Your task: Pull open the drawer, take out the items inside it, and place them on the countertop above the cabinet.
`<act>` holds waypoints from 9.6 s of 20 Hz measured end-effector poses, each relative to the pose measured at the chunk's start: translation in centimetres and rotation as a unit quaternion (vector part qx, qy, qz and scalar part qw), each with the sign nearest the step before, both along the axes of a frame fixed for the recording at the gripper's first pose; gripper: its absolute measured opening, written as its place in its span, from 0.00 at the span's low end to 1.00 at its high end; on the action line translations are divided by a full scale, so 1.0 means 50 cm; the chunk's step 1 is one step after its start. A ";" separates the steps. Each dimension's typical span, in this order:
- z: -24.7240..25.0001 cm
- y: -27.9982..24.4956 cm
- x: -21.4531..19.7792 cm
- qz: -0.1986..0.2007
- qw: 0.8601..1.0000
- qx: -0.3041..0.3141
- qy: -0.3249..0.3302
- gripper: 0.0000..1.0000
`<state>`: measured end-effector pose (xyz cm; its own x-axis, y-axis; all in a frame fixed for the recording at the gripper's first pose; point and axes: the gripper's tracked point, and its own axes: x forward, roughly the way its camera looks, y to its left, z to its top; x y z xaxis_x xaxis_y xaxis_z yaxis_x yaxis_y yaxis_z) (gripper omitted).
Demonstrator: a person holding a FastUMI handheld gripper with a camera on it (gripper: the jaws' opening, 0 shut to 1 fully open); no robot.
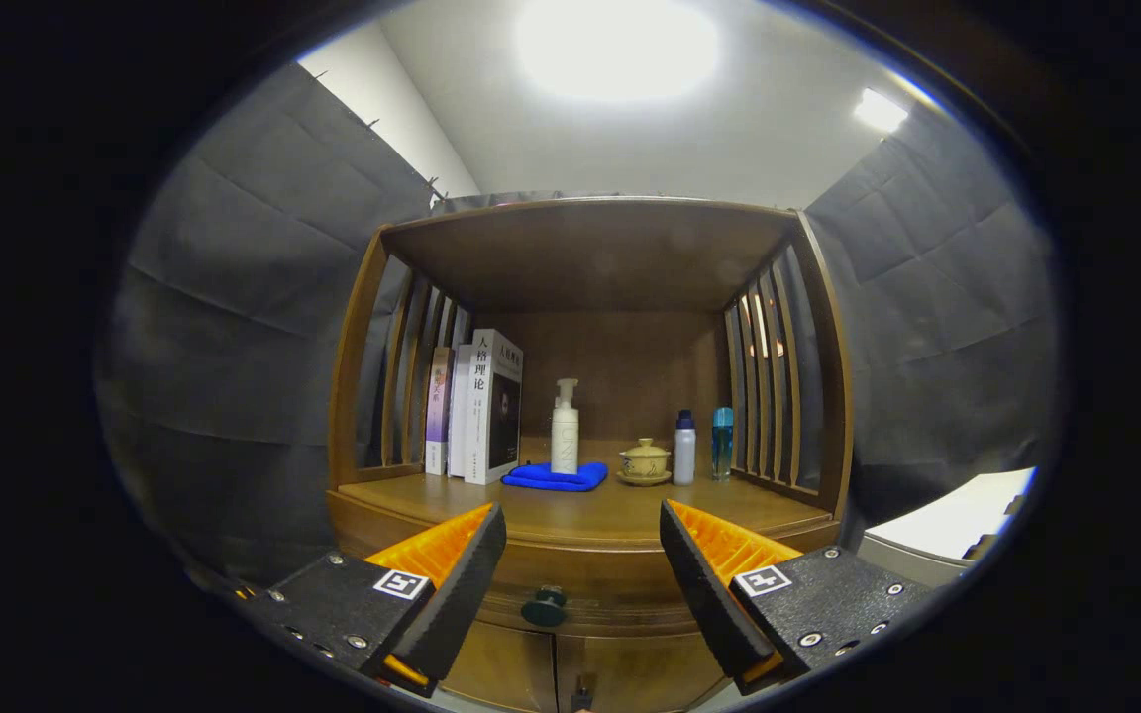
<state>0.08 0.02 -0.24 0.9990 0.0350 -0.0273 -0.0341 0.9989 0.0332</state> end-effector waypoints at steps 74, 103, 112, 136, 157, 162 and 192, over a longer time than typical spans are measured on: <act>-0.284 0.064 0.117 -0.050 0.979 0.057 0.188 0.31; -0.232 0.085 -0.123 -0.043 0.975 0.052 0.211 0.31; -0.225 0.088 -0.152 -0.034 0.976 0.050 0.210 0.39; -0.080 0.098 0.108 -0.043 0.941 0.033 0.335 0.96; -0.345 0.106 0.128 -0.075 0.802 0.037 0.592 0.74; -0.359 0.090 0.125 -0.091 0.789 0.049 0.605 0.62; -0.183 0.107 0.070 -0.111 0.825 0.045 0.552 0.41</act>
<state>3.59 5.39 -9.39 0.3498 -0.0932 -0.9322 0.2497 0.9683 -0.0031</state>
